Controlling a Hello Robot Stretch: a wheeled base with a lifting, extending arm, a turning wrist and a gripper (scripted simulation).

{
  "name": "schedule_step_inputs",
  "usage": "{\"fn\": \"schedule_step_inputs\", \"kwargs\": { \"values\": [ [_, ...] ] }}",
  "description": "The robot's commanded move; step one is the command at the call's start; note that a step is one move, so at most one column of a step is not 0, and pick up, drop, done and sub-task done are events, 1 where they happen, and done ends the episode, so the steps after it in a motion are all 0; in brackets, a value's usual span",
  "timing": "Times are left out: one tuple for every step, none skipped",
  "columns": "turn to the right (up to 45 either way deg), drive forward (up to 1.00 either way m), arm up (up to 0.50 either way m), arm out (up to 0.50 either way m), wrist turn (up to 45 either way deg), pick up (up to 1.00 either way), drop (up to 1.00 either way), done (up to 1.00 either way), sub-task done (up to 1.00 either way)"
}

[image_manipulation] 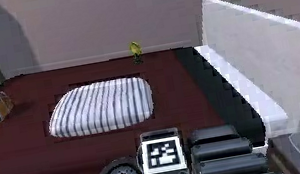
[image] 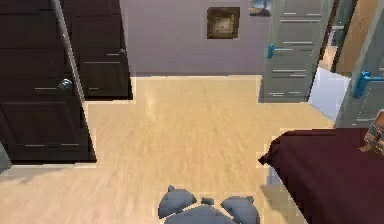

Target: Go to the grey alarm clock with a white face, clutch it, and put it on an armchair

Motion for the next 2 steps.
{"fn": "schedule_step_inputs", "kwargs": {
  "values": [
    [0.0, 1.0, 0.0, 0.0, 0.0, 0.0, 0.0, 0.0, 0.0],
    [0.0, 0.7, 0.0, 0.0, 0.0, 0.0, 0.0, 0.0, 0.0]
  ]
}}
